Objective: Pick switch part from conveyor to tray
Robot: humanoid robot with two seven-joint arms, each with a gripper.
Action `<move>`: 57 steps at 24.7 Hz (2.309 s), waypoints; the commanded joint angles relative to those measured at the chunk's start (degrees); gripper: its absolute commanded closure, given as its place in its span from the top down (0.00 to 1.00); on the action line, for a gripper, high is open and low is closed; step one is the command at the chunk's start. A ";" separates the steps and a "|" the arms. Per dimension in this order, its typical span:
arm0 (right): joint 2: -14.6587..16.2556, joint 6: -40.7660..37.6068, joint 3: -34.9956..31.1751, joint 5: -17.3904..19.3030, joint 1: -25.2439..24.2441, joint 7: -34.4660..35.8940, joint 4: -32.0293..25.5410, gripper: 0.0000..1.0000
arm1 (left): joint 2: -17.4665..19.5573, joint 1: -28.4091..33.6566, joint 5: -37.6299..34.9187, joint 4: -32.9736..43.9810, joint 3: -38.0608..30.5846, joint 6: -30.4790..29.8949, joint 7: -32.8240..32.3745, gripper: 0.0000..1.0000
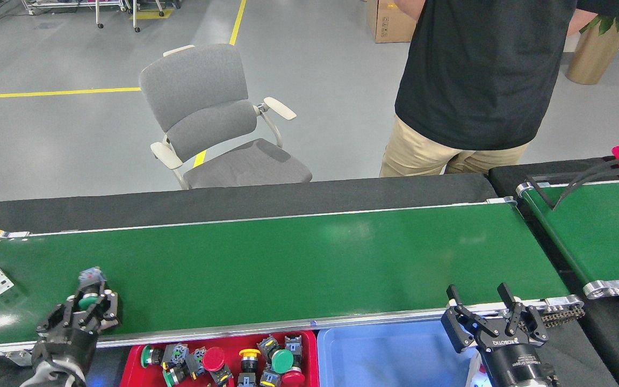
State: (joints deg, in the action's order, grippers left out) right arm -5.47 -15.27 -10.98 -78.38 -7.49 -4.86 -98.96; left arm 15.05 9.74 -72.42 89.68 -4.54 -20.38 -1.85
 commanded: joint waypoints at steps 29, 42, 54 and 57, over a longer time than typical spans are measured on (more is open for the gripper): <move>3.98 4.29 2.81 -3.71 -4.82 6.44 -2.29 1.00 | 1.56 11.09 -0.27 10.78 -10.05 15.55 0.53 0.99; 2.04 4.90 4.04 -3.71 -5.26 3.54 -2.29 1.00 | 2.71 12.67 -0.09 10.08 -11.55 13.26 1.23 0.99; 0.90 4.99 4.04 -3.53 -4.99 3.63 -2.37 1.00 | 3.15 8.80 0.35 8.14 -11.11 13.00 1.15 0.99; 0.64 4.90 4.04 -3.53 -5.08 3.72 -2.37 1.00 | 2.88 8.89 0.35 7.97 -11.46 13.00 1.06 0.99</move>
